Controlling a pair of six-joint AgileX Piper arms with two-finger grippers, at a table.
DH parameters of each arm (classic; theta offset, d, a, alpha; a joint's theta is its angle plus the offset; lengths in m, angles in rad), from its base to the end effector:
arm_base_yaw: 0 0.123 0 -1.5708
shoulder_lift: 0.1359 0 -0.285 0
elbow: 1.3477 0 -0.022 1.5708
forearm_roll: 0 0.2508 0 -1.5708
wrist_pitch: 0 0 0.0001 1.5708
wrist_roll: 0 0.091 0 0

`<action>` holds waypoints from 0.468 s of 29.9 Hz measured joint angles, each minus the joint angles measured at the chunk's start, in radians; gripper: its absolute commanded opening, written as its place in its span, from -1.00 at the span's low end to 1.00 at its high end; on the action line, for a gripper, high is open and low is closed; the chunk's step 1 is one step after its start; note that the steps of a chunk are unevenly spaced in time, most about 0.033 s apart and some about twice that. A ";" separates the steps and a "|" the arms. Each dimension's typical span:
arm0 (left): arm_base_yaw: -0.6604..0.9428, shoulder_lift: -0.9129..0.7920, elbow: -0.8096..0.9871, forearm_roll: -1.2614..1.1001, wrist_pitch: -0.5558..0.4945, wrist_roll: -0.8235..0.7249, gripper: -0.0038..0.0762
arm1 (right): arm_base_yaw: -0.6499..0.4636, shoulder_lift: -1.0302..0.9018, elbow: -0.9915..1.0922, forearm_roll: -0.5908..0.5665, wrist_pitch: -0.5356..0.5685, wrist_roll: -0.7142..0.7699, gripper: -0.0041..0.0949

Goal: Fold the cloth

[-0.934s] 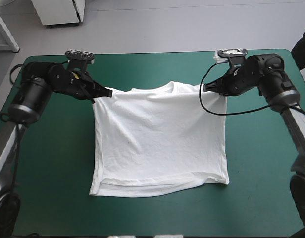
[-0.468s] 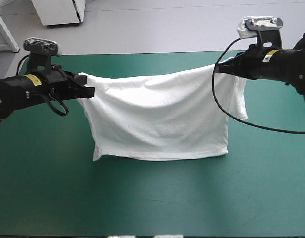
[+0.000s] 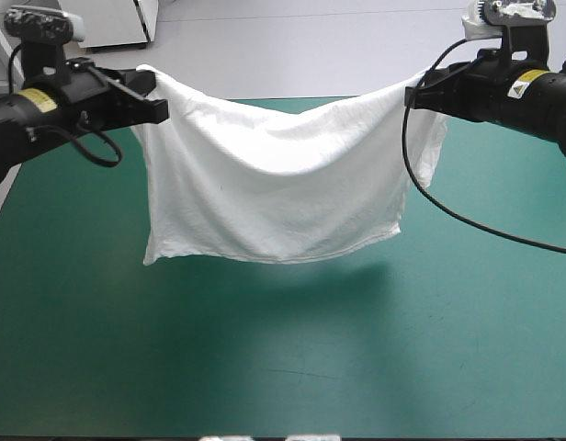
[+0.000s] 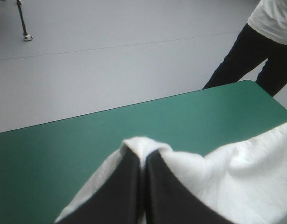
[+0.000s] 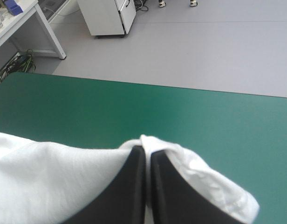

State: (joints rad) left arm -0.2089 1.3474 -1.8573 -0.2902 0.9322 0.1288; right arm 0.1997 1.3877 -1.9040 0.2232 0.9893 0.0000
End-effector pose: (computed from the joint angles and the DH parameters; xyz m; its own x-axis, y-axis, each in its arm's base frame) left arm 0.2444 -0.0732 0.5386 -0.3220 0.0212 -0.9465 0.4008 0.9088 -0.1160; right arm 0.2552 0.0688 0.5353 -0.4005 0.0430 -0.9153 -0.3166 0.9309 0.1822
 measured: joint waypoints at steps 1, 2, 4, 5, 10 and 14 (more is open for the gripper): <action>0.000 0.026 -0.024 -0.009 -0.002 0.000 -0.93 | 0.000 0.011 -0.002 0.000 -0.019 0.000 -0.95; 0.000 0.059 -0.049 -0.014 -0.004 0.000 -0.93 | 0.000 0.024 -0.003 0.000 -0.041 0.000 -0.95; 0.000 0.126 -0.106 -0.019 -0.010 0.000 -0.93 | 0.000 0.058 -0.004 0.000 -0.091 0.000 -0.95; 0.000 0.160 -0.131 -0.019 -0.013 0.000 -0.93 | 0.000 0.075 -0.007 0.000 -0.112 0.000 -0.95; 0.000 0.327 -0.294 -0.025 -0.023 0.000 -0.93 | -0.003 0.239 -0.135 -0.003 -0.158 -0.031 -0.95; 0.000 0.444 -0.416 -0.034 -0.028 0.000 -0.93 | -0.032 0.384 -0.347 0.027 -0.135 -0.041 -0.95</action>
State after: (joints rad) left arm -0.2089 1.7910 -2.2730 -0.3240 0.9046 0.1288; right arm 0.1679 1.7717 -2.2511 0.2498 0.8542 -0.0415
